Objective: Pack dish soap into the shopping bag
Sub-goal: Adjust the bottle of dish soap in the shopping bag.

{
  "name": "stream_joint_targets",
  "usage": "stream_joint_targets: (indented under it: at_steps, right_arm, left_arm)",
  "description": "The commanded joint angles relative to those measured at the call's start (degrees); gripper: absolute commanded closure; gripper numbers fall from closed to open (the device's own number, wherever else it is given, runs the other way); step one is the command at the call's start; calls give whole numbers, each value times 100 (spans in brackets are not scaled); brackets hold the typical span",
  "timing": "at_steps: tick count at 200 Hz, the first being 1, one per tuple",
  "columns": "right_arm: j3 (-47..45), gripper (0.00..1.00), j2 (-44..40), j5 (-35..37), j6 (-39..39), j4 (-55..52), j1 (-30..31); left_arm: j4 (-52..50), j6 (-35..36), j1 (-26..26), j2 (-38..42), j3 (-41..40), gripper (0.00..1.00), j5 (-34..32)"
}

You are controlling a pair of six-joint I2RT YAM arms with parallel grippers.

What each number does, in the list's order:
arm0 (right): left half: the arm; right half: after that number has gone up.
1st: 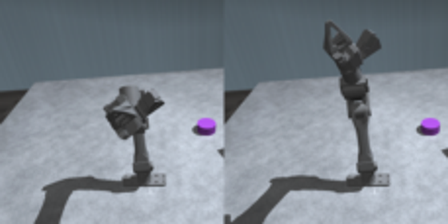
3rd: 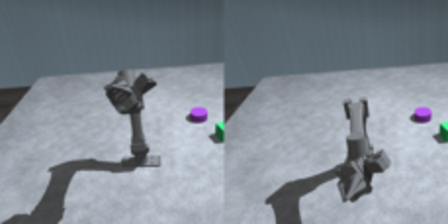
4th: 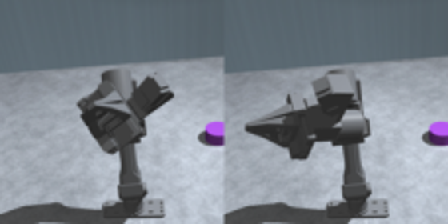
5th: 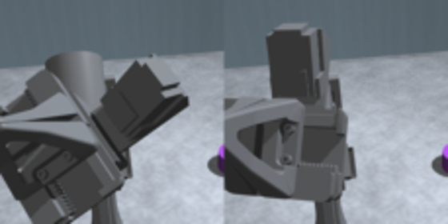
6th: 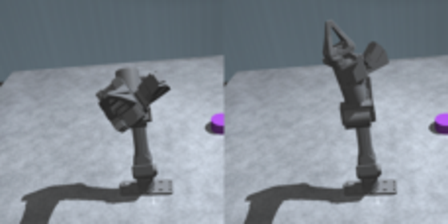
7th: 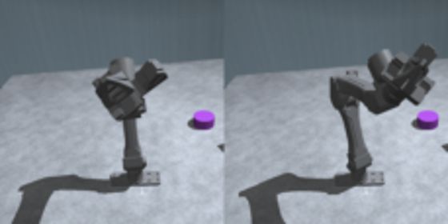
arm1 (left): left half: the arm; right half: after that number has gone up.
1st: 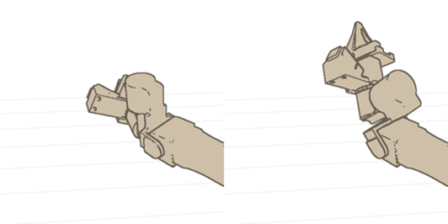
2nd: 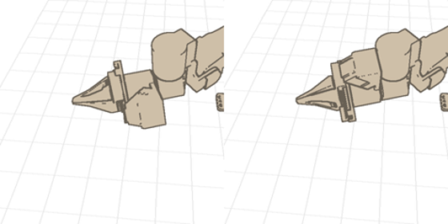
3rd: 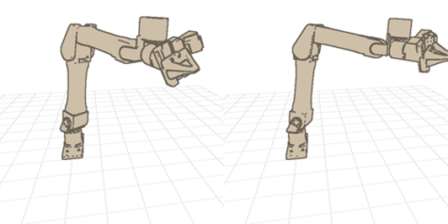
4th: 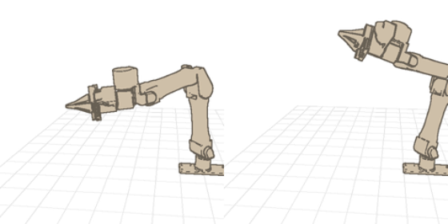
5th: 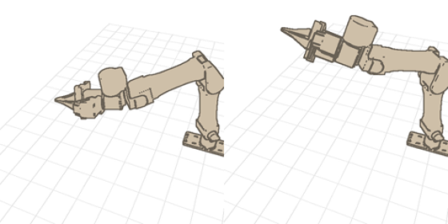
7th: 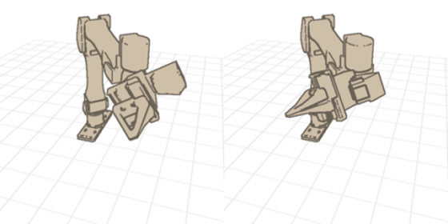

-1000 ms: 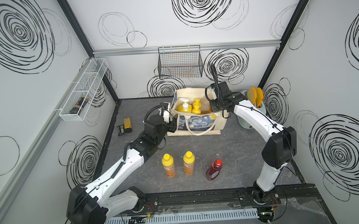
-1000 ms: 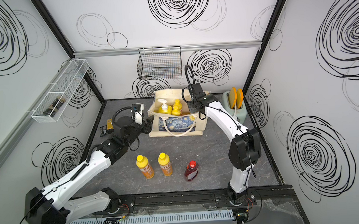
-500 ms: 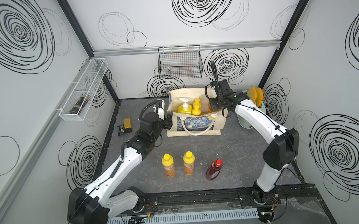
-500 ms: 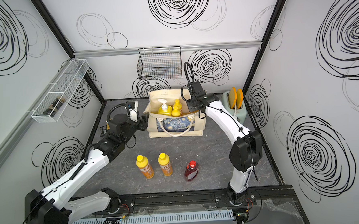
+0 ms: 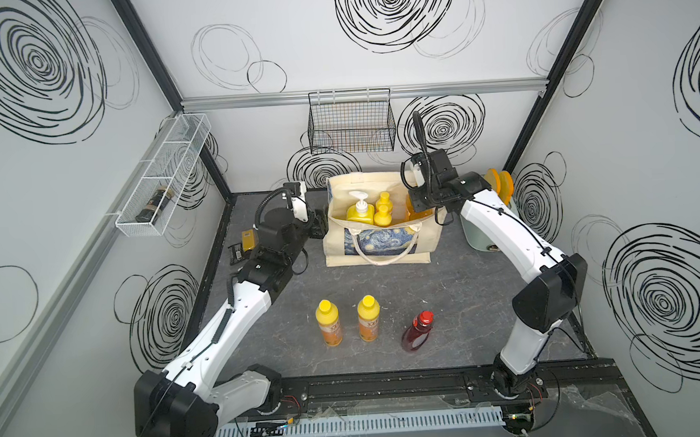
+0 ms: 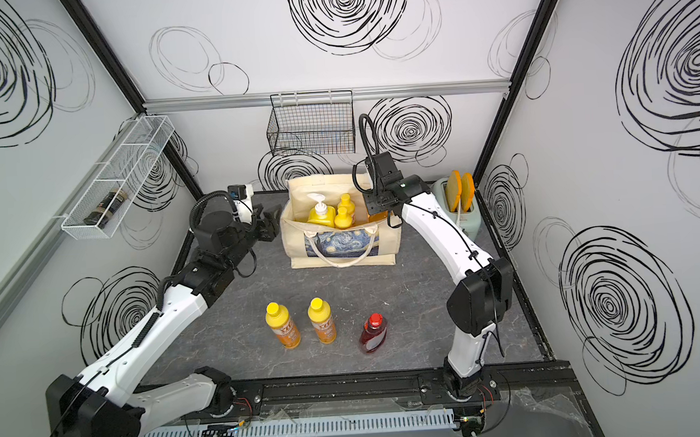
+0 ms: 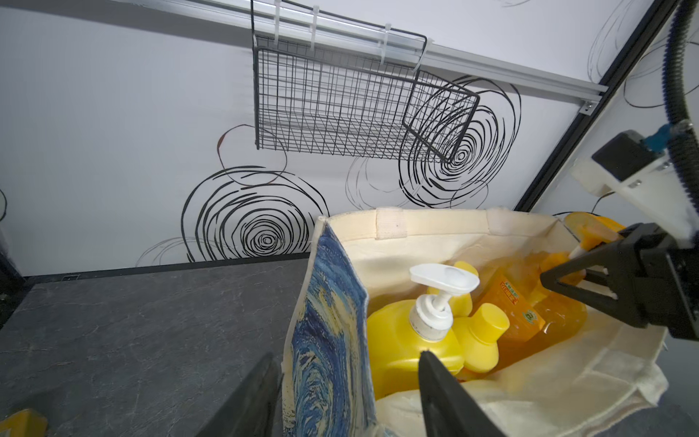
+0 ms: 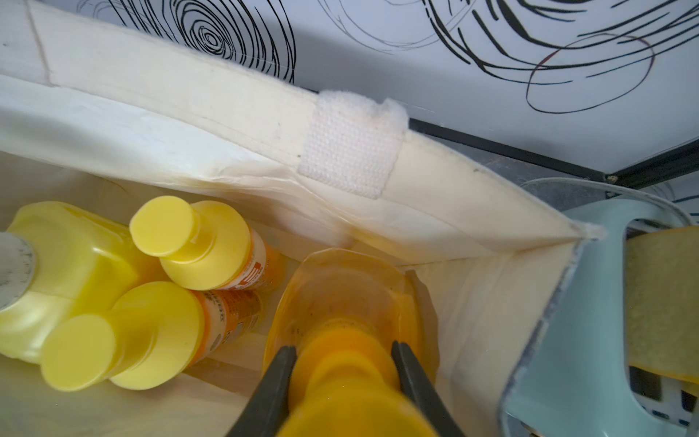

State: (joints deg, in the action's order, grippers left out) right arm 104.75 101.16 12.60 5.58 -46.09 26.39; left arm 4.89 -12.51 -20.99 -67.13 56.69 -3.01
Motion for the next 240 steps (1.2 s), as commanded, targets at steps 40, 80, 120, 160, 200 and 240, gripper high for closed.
stream_joint_targets:
  at_steps: [40,80,120,160,200,240]
  right_arm:
    - [-332,94,-15,31,171,762,-125]
    - [-634,92,103,-127,206,967,-127]
    - [-581,91,123,-357,232,1044,-130]
    - [-341,93,130,-604,283,1020,-133]
    - [-771,88,156,-442,307,1104,-183]
    - [-724,61,202,-370,306,953,-222]
  left_arm:
    - [224,72,-235,-183,91,38,-77]
    - [252,65,-230,-118,-26,38,-106]
    - [286,47,-233,-57,-6,38,-122]
    - [276,61,-225,25,-50,38,-178]
    - [286,55,-193,56,-83,39,-169]
    - [285,41,-188,49,-122,38,-163]
